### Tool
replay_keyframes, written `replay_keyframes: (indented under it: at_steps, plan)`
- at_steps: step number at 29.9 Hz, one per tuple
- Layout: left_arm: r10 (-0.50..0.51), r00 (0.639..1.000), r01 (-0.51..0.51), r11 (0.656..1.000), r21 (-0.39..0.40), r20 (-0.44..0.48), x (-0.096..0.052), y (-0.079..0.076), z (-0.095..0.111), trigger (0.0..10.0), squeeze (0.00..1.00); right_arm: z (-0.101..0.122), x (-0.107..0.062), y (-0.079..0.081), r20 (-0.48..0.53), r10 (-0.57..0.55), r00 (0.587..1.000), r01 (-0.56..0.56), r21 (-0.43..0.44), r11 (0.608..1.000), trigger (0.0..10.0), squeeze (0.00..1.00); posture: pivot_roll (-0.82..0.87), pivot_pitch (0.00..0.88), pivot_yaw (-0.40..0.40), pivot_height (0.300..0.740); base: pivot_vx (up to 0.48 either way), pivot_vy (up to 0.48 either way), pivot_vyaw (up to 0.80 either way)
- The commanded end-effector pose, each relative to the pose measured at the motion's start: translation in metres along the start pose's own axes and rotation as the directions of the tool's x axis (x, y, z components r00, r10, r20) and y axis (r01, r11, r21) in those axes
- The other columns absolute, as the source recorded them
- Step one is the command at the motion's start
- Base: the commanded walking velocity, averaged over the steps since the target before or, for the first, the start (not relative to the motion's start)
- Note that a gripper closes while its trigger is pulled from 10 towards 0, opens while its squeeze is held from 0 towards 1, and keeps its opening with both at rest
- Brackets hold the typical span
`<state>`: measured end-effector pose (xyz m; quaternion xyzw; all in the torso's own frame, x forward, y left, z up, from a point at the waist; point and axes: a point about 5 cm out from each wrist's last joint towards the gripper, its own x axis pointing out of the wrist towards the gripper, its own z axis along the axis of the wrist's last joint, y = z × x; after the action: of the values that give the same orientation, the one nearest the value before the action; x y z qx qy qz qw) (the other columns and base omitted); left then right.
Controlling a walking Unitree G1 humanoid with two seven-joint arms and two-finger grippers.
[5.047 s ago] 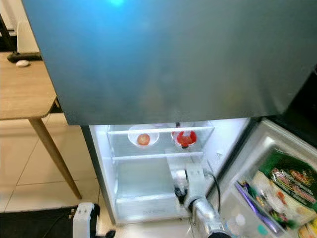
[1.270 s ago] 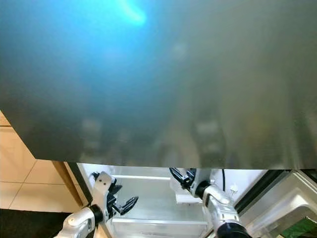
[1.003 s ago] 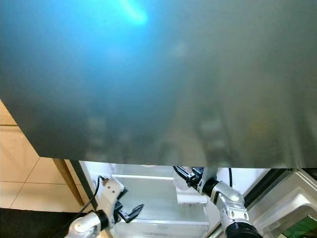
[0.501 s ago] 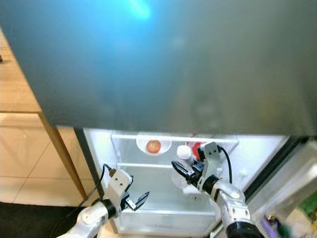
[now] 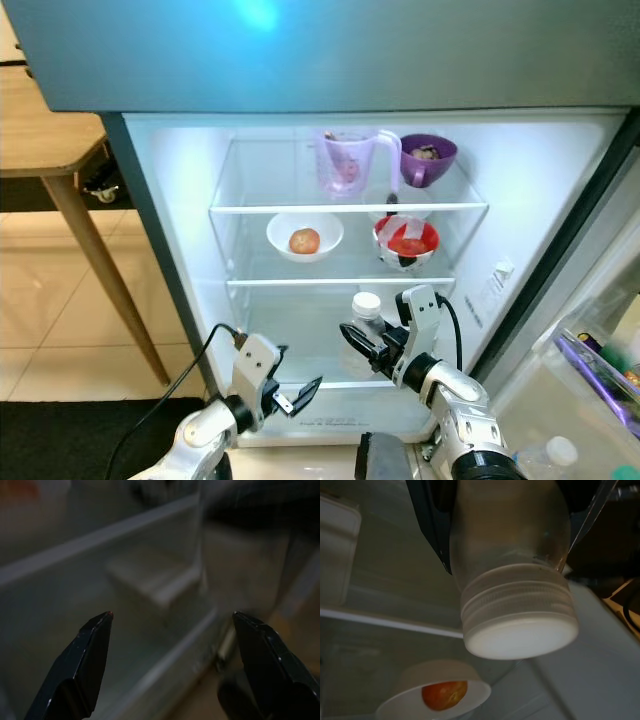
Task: Restocking fridge
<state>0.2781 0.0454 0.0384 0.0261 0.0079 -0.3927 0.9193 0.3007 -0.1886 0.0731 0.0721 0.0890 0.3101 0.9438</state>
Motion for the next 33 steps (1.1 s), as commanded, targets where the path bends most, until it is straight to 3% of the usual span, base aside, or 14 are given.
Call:
replay_keyframes:
  at_steps: [1,3,13,26,33]
  plan:
    - [0.002,1.000,-0.002,1.000,0.003,0.031,0.004,-0.002,0.005,10.0,0.00,0.003,0.000,0.000,0.002,0.009,1.000,-0.009,-0.010,1.000,10.0,0.00,-0.07,0.000,0.002,0.560,0.000,0.000,0.00]
    - [0.014,0.997,-0.015,1.000,0.017,0.071,0.009,0.001,0.014,10.0,0.00,0.007,0.000,0.002,0.013,0.022,1.000,-0.022,-0.011,1.000,10.0,0.00,-0.07,0.000,0.004,0.545,0.000,0.000,0.00]
    - [0.044,0.994,-0.047,0.999,0.021,0.096,0.009,0.006,0.020,10.0,0.00,0.017,-0.003,0.000,0.034,0.033,0.999,-0.032,-0.032,0.999,10.0,0.00,-0.06,0.000,0.003,0.505,0.000,0.000,0.00]
    - [0.047,0.993,-0.049,0.999,0.010,0.109,0.011,0.000,0.020,10.0,0.00,0.053,-0.012,0.001,0.100,0.108,0.989,-0.097,-0.112,0.989,10.0,0.00,-0.07,0.000,-0.001,0.445,0.000,0.000,0.00]
    - [0.067,0.985,-0.070,0.997,0.013,0.158,0.013,0.001,0.028,10.0,0.00,0.078,-0.024,0.009,0.133,0.204,0.970,-0.181,-0.169,0.969,10.0,0.00,-0.07,0.000,-0.002,0.410,0.000,0.000,0.00]
